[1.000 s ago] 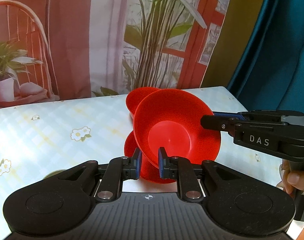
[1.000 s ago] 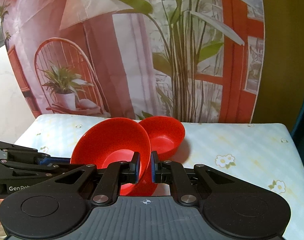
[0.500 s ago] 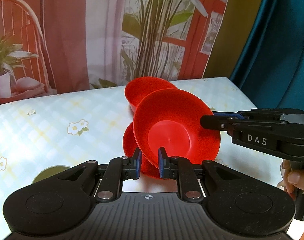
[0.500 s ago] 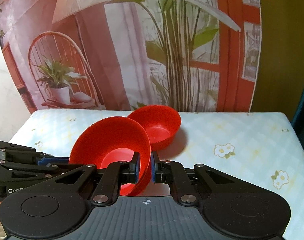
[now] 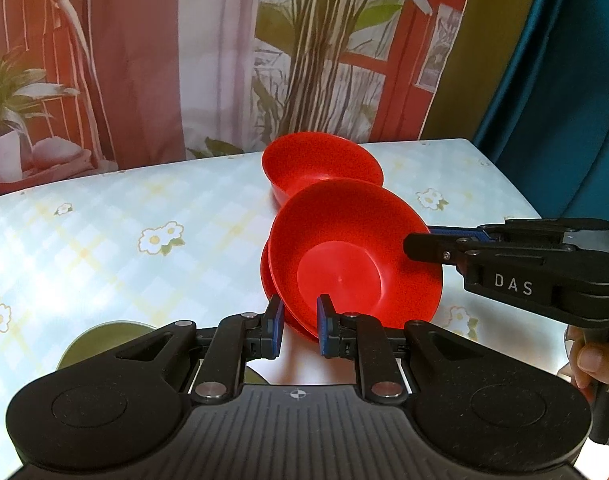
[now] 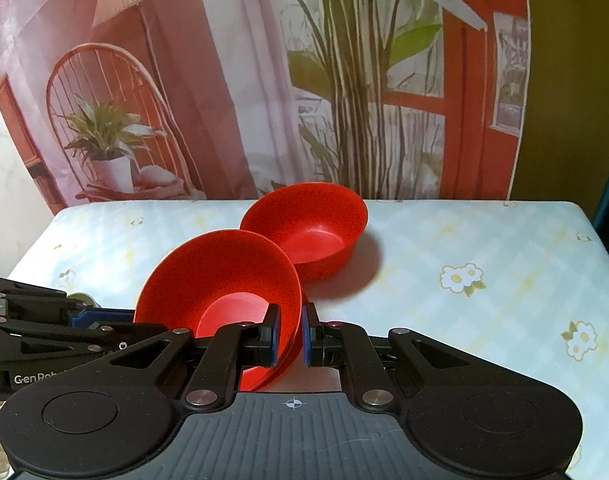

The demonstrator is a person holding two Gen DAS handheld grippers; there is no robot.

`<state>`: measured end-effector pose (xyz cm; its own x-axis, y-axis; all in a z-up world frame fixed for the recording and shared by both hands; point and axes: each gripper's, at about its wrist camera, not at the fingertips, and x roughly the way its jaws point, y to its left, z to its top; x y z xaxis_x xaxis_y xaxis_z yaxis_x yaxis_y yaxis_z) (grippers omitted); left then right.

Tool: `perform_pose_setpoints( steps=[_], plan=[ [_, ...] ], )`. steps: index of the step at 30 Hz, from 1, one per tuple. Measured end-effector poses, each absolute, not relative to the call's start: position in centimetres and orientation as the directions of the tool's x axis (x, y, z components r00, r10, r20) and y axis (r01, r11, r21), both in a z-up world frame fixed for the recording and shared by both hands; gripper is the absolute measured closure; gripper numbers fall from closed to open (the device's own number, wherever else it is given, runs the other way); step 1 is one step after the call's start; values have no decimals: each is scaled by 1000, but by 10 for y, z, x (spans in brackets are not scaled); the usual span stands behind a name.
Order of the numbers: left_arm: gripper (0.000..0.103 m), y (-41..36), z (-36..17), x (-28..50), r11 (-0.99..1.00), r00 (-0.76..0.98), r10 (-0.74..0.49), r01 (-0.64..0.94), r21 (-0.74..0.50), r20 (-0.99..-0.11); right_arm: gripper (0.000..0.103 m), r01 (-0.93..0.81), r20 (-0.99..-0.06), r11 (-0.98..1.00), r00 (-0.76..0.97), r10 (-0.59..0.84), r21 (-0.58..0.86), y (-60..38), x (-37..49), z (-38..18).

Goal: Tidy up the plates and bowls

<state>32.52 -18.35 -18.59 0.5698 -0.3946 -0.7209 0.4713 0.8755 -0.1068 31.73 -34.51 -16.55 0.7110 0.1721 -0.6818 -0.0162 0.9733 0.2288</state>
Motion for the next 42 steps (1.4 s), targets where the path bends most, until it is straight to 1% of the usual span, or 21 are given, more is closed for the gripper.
perform_pose_setpoints(
  steps=[9, 13, 19, 26, 31, 37, 42],
  plan=[
    [84, -185, -190, 329, 880, 562, -384, 464, -105, -733, 91, -13, -692, 975, 703, 165, 220, -341, 322, -168],
    [80, -184, -190, 331, 878, 559, -387, 465, -109, -734, 87, -15, -695, 977, 700, 161, 210, -340, 324, -168],
    [79, -180, -192, 334, 886, 563, -376, 452, -106, -736, 86, -6, -695, 981, 705, 140, 192, -341, 324, -169],
    [79, -175, -185, 341, 891, 586, -384, 439, -118, -713, 86, 11, -689, 983, 714, 122, 185, -344, 326, -172],
    [79, -172, -175, 348, 894, 602, -377, 434, -107, -704, 86, 0, -680, 988, 725, 105, 153, -340, 329, -168],
    [79, -163, -152, 347, 898, 634, -380, 427, -104, -673, 86, -16, -658, 990, 746, 106, 141, -335, 329, -152],
    [79, -155, -136, 340, 900, 665, -381, 426, -92, -642, 86, 6, -619, 984, 778, 108, 180, -342, 328, -130]
  ],
)
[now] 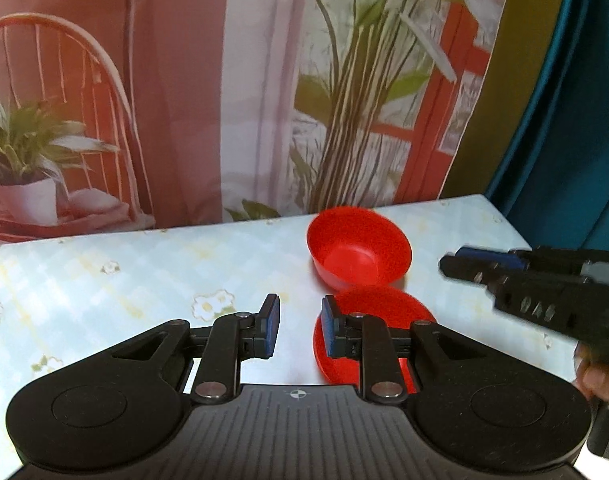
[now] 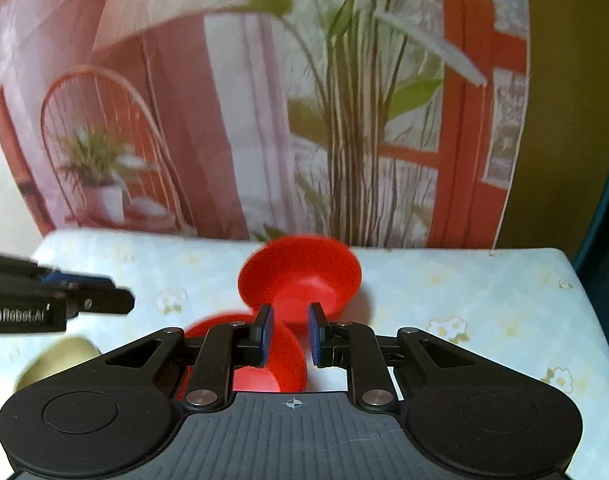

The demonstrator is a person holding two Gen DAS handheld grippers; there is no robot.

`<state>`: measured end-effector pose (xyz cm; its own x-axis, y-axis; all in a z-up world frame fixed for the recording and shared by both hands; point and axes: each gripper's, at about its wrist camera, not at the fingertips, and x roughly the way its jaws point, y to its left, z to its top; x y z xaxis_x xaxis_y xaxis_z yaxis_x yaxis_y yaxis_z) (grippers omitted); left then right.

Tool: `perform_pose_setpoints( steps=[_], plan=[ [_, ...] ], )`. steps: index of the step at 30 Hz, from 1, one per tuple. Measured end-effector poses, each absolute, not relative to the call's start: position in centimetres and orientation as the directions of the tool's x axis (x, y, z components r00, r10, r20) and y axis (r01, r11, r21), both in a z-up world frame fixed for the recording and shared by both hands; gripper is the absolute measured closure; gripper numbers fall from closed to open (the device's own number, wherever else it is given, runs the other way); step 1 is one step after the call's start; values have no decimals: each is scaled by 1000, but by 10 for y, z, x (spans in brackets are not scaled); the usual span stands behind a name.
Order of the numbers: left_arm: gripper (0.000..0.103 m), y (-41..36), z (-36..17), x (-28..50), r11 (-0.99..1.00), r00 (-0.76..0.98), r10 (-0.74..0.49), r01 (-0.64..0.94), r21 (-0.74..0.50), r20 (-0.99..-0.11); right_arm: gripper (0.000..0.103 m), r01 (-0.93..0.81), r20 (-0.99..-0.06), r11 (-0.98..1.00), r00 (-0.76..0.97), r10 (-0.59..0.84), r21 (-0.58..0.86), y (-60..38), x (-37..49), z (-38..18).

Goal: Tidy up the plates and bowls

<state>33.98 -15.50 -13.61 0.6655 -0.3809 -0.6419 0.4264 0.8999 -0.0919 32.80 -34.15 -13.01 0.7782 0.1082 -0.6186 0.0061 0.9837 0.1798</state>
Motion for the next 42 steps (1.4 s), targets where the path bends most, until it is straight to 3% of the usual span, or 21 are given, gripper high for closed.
perform_pose_setpoints(
  steps=[9, 16, 26, 42],
  plan=[
    [79, -154, -107, 353, 911, 728, -354, 410, -41, -587, 85, 31, -507, 980, 859, 75, 197, -369, 341, -73],
    [79, -174, -101, 372, 907, 755, -340, 422, 18, -560, 84, 42, -490, 986, 871, 42, 160, -384, 370, -59],
    [79, -193, -131, 406, 902, 723, -351, 431, -9, -595, 84, 44, -551, 982, 832, 66, 185, -388, 395, -106],
    [79, -199, -184, 445, 899, 625, -403, 408, -160, -668, 82, 74, -649, 967, 753, 106, 244, -395, 418, -181]
  ],
)
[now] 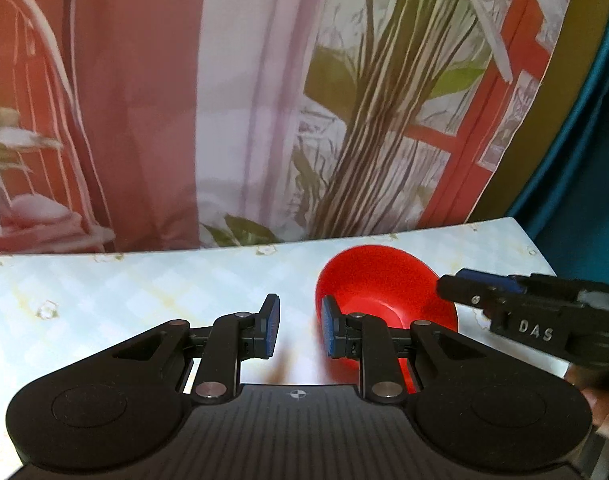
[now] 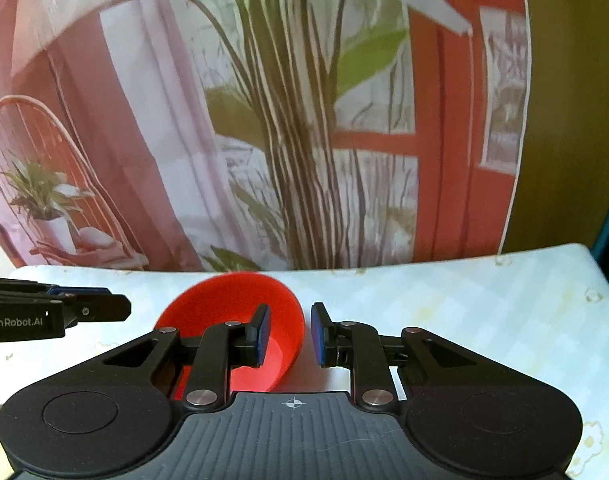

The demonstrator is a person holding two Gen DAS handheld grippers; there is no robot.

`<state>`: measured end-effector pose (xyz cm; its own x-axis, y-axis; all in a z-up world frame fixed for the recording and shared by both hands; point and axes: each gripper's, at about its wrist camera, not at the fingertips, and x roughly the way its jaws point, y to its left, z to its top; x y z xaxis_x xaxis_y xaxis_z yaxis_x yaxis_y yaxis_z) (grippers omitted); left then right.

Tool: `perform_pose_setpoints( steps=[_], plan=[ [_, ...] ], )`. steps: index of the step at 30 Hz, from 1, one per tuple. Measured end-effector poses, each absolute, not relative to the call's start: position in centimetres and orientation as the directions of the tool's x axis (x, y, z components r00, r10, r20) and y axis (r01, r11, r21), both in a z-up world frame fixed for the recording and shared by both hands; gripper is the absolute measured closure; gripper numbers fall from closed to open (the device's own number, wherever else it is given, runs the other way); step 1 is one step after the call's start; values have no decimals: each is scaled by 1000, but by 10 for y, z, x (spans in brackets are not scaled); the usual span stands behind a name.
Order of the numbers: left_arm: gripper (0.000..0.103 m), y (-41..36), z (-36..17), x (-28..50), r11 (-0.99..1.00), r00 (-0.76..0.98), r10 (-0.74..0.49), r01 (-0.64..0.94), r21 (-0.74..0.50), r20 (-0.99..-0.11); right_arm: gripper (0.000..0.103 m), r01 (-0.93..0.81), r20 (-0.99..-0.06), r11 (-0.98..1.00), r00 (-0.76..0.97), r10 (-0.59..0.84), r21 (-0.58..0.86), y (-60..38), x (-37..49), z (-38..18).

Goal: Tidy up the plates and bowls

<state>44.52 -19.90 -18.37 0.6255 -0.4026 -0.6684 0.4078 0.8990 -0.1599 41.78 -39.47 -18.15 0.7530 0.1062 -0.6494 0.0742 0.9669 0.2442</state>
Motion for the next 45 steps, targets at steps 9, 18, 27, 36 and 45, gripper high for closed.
perform_pose_setpoints(
  steps=[9, 18, 27, 36, 45],
  plan=[
    [79, -207, -203, 453, 882, 566, -446, 410, -232, -693, 79, 121, -680, 950, 725, 115, 289, -396, 416, -201],
    [82, -211, -212, 456, 873, 544, -455, 427, -234, -705, 80, 127, -684, 940, 717, 134, 317, -398, 416, -210],
    [88, -209, -198, 453, 859, 555, -485, 446, -250, -676, 92, 104, -675, 943, 723, 146, 315, -391, 416, -204],
    [88, -205, -174, 439, 857, 579, -489, 456, -238, -652, 92, 90, -642, 944, 753, 145, 319, -390, 408, -182],
    [88, -194, -147, 414, 855, 600, -493, 466, -226, -629, 92, 61, -607, 950, 781, 145, 306, -385, 389, -149]
  ],
)
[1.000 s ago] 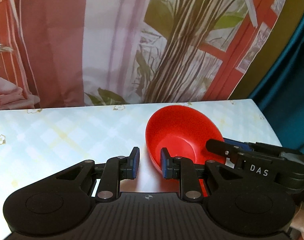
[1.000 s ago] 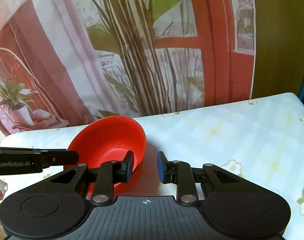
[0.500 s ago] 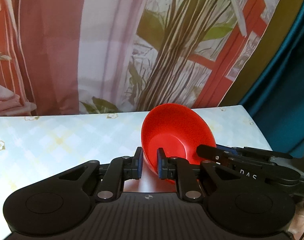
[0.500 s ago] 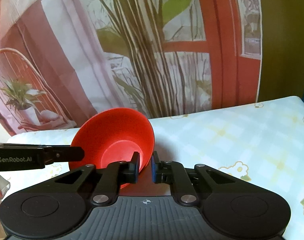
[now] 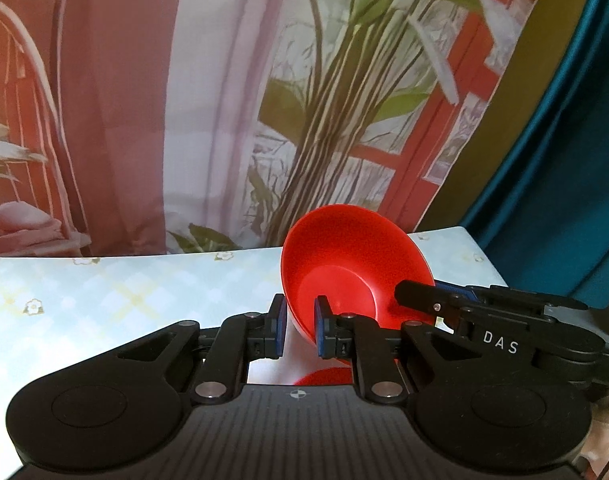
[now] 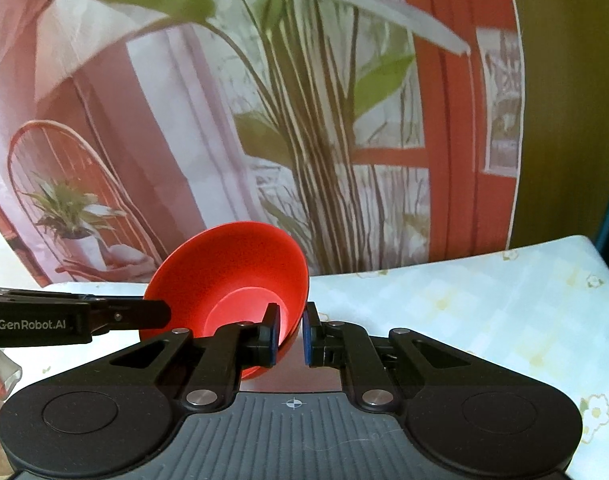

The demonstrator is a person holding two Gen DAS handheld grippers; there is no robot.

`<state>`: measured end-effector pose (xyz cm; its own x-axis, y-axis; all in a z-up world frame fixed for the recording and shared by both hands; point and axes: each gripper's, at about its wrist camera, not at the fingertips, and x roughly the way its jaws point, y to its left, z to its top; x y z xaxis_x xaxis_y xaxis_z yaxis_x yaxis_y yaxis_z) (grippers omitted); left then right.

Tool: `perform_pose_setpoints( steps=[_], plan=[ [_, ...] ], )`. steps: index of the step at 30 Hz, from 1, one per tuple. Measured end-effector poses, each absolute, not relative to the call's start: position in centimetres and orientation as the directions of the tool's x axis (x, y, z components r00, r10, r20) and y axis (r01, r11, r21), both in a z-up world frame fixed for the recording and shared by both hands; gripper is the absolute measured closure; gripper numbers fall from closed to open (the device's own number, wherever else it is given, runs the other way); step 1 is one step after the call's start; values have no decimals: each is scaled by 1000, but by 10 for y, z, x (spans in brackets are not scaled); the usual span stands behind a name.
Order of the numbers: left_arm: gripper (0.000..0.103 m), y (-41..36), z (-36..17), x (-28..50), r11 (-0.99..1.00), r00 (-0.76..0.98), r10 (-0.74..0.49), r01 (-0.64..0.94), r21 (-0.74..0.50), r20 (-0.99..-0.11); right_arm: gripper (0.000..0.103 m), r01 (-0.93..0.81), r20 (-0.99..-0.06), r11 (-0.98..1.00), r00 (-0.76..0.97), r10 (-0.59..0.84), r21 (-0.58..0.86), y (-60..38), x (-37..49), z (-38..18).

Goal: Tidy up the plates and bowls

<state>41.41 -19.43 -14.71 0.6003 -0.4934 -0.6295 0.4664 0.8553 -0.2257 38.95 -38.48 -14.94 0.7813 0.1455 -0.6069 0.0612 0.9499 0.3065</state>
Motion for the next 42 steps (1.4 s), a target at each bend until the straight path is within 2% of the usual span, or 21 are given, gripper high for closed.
perform_pose_setpoints(
  steps=[14, 42],
  plan=[
    [88, -180, -140, 365, 857, 608, -489, 467, -217, -625, 92, 34, -608, 964, 782, 139, 263, -363, 343, -126],
    [87, -167, -179, 346, 872, 557, -435, 456, -177, -707, 91, 21, -674, 965, 720, 167, 262, -340, 315, -162]
  ],
)
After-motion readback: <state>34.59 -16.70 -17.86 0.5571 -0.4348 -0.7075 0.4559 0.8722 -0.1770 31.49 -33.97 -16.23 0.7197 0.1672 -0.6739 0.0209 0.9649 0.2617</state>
